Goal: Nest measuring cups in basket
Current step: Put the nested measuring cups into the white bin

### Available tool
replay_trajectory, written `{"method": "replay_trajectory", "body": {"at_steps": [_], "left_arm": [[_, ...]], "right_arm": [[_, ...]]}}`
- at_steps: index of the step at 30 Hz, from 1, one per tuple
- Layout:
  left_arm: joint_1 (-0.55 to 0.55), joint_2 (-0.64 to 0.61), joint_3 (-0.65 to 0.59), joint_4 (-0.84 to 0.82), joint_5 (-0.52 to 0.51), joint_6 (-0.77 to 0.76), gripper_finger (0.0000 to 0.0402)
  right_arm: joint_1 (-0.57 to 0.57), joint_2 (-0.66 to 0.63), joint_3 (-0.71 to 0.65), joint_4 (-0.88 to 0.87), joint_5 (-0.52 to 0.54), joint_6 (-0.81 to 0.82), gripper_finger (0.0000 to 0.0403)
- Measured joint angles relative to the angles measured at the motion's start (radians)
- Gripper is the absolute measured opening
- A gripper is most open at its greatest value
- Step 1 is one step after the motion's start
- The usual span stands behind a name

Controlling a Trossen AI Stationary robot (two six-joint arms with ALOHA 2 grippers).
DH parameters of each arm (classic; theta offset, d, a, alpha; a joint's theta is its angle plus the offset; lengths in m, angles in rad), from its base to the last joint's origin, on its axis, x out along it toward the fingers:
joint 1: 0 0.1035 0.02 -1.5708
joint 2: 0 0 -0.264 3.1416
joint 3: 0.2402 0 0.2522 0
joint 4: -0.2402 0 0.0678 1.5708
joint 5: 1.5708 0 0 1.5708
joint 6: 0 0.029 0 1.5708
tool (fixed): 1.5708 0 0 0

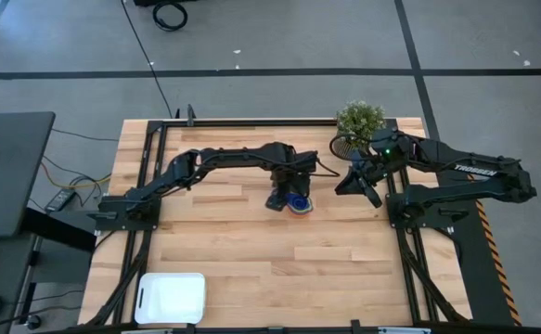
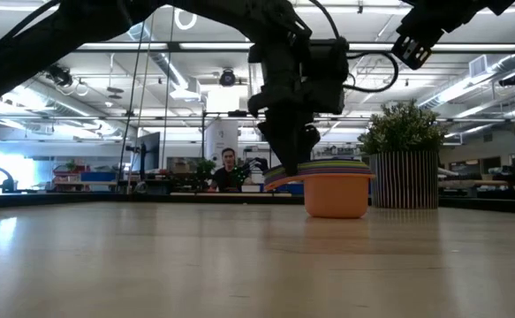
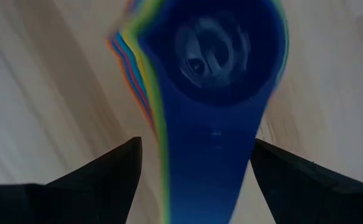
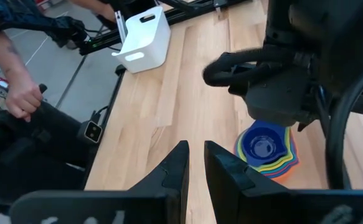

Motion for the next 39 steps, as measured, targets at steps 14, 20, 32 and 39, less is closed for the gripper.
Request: {"method": "replay_trajectory", "body": {"at_steps": [14, 20, 32, 39], "left_arm": [[-0.001, 0.026, -0.001, 0.042, 0.001, -0.017, 0.0302], [-0.002, 0.031, -0.001, 0.038, 0.001, -0.017, 0.0302], [-0.006, 0.031, -0.001, 0.041, 0.001, -0.017, 0.0302], [-0.006, 0.031, -0.001, 0.042, 0.001, -0.018, 0.0302]], "right_arm": [[0.000, 0.000, 0.000, -0.004, 0.000, -0.001, 0.0057], [0.000, 0.000, 0.000, -0.002, 0.000, 0.005, 0.0057], [0.000, 0.000, 0.000, 0.033, 0.008, 0.005, 0.0057], [0.000, 0.000, 0.000, 0.062, 0.008, 0.005, 0.0057]]}}
